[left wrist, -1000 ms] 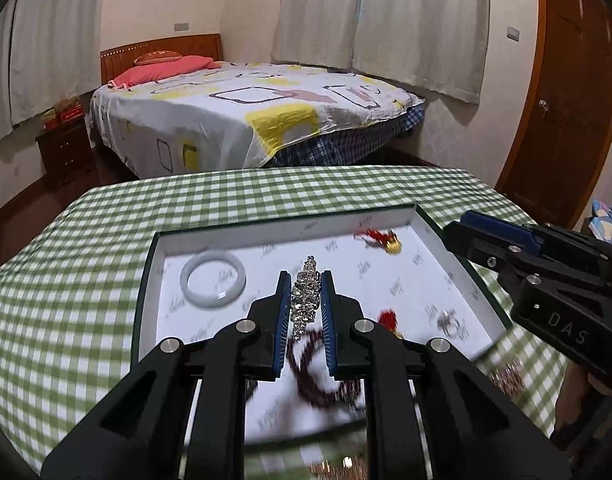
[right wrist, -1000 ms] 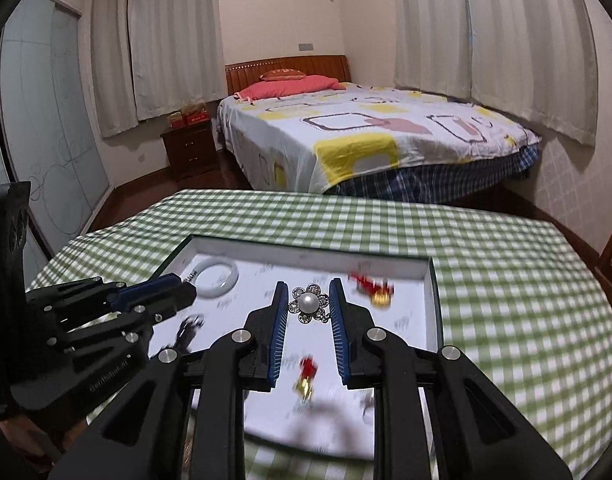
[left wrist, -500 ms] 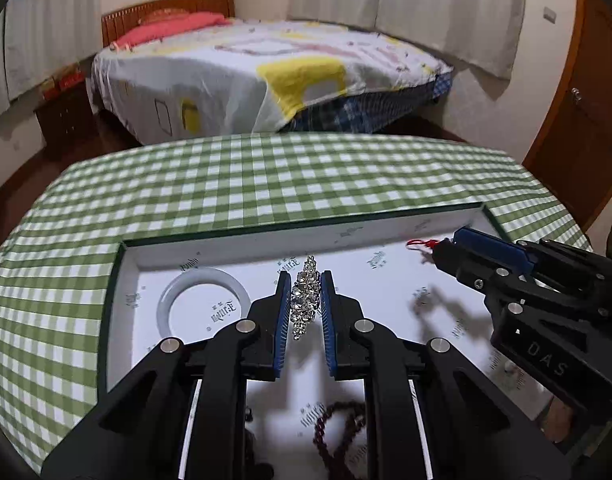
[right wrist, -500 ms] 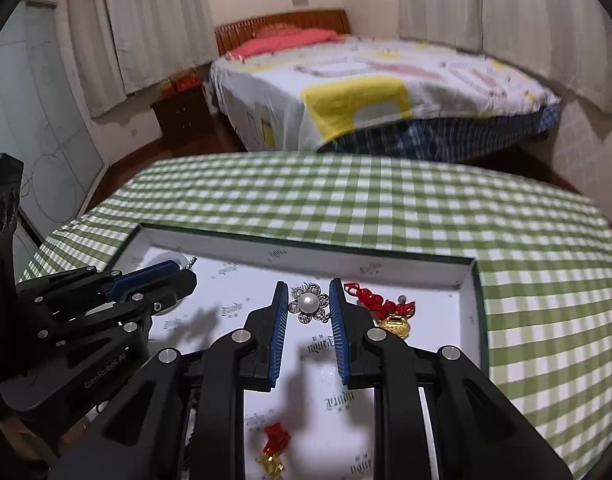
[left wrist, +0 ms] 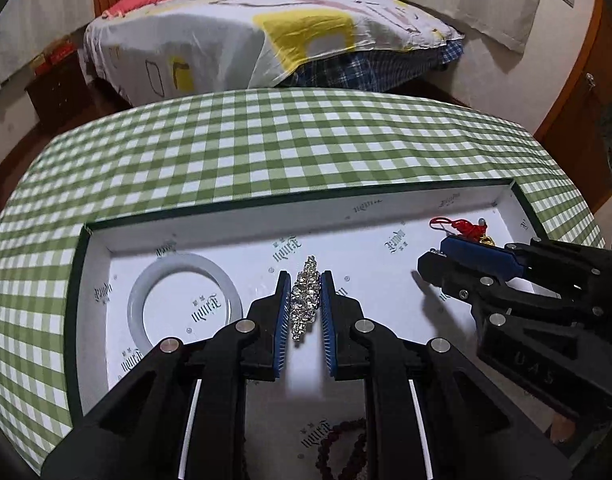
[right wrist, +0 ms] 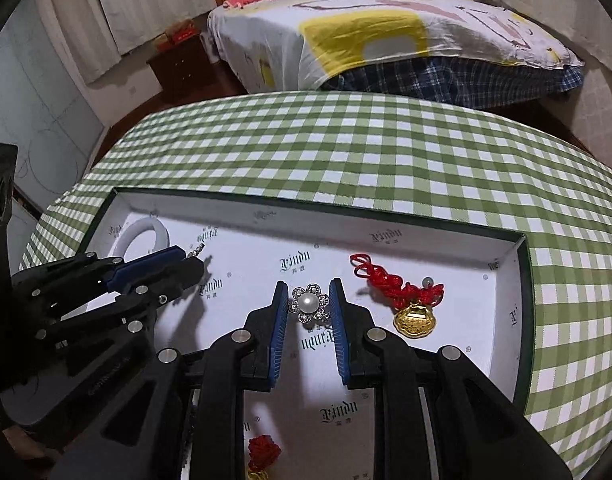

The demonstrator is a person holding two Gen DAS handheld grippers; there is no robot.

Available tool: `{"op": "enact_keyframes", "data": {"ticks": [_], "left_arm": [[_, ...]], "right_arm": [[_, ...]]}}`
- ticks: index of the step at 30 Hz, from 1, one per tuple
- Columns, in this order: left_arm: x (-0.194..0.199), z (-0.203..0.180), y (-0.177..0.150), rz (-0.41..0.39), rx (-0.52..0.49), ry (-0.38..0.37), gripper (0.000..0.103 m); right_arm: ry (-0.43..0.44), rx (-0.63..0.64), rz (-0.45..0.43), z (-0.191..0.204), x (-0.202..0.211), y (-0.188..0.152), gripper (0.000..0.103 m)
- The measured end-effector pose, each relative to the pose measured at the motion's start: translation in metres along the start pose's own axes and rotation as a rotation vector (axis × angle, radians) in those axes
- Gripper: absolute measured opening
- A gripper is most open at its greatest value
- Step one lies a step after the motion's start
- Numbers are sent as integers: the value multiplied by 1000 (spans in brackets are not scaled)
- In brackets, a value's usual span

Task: Organize jewelry
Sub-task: 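Carry both brooches into the tray and open both tools, then withdraw both tools toward the gold chain necklace and pearl cluster brooch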

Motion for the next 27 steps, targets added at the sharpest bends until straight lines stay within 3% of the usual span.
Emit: {"op": "enact_keyframes", "data": {"ticks": [2, 3, 5, 11, 20, 27], "left_arm": [[-2, 1, -2, 14, 12, -6, 18], [-1, 2, -3, 15, 15, -7, 25], [-1, 2, -3, 10, 22, -6, 39], [11, 7, -1, -32, 52, -17, 55], [56, 3, -3, -151, 35, -11, 67], [76, 2, -9, -199, 39, 11, 67]], "right_arm": [[1, -1, 13, -1, -3, -1, 23], [3, -2, 14, -1, -3, -1, 24], [-6, -4, 10, -2, -2, -1, 37], [-62, -2, -60, -8, 14, 1, 39], [-88, -1, -177, -7, 55, 1, 40], [-120, 11, -217, -3, 71, -8, 40]]}}
Point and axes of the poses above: each gripper's, at about its wrist camera, not at the fingertips, and x roughly against the way its jaws point, z to its left, y to its top, the point moved 9 cm from there along -x, roughly the way its jaws point, and after that the axes turned 5 degrees about x, right-handed, at the moved point
